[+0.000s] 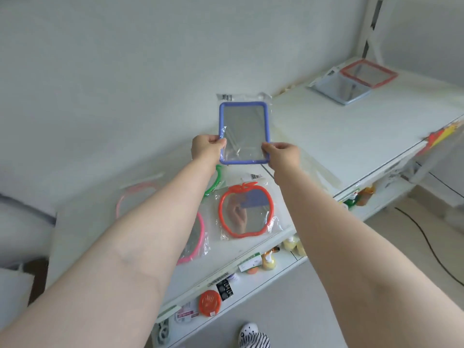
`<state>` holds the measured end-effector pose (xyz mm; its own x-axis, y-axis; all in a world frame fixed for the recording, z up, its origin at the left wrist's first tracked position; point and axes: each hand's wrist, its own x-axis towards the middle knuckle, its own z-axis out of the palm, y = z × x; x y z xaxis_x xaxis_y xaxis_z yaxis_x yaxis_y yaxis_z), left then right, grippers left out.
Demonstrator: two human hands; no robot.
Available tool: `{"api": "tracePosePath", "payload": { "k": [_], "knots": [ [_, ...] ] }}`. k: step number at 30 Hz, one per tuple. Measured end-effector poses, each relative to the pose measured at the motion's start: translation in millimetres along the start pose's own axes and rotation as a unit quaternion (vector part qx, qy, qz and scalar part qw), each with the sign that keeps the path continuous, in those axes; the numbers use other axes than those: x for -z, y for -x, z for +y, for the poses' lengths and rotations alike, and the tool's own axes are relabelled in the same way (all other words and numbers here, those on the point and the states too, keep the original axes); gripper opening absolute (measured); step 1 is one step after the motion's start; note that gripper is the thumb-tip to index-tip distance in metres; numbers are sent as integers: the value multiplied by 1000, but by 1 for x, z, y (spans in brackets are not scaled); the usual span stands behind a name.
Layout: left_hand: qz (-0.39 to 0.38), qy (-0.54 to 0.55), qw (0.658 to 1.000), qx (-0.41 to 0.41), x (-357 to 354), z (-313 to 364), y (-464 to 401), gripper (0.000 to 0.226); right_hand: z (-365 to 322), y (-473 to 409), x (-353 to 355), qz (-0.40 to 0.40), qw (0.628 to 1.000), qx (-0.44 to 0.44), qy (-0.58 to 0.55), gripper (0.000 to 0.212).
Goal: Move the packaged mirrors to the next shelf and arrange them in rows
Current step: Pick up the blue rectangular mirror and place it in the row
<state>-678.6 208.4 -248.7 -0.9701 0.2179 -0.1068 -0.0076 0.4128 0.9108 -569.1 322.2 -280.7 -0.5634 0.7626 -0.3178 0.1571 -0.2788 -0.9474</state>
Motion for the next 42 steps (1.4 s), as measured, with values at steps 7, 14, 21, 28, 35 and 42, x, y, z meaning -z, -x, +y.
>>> {"api": "tracePosePath", "payload": {
  "k": [7, 14, 21, 28, 35, 42],
  "knots": [
    [-37, 71, 996, 48, 14, -8, 75, 10, 1, 60, 47, 9, 998, -58, -23, 10],
    [-180, 160, 962, 126, 46, -24, 129, 21, 9, 113, 71, 56, 996, -72, 7, 16],
    [-248, 161, 944, 148, 44, -50, 168, 39, 30, 158, 110, 39, 994, -97, 33, 22],
    [-250, 116, 952, 131, -7, -39, 194, 40, 40, 152, 169, 69, 994, -86, 18, 27],
    [-255, 128, 950, 125, -108, -18, 226, 42, 32, 114, 268, 71, 992, -92, 50, 36],
    [-241, 172, 944, 143, -202, 13, 262, 41, 9, 69, 359, 62, 990, -106, 71, 35]
  ]
}}
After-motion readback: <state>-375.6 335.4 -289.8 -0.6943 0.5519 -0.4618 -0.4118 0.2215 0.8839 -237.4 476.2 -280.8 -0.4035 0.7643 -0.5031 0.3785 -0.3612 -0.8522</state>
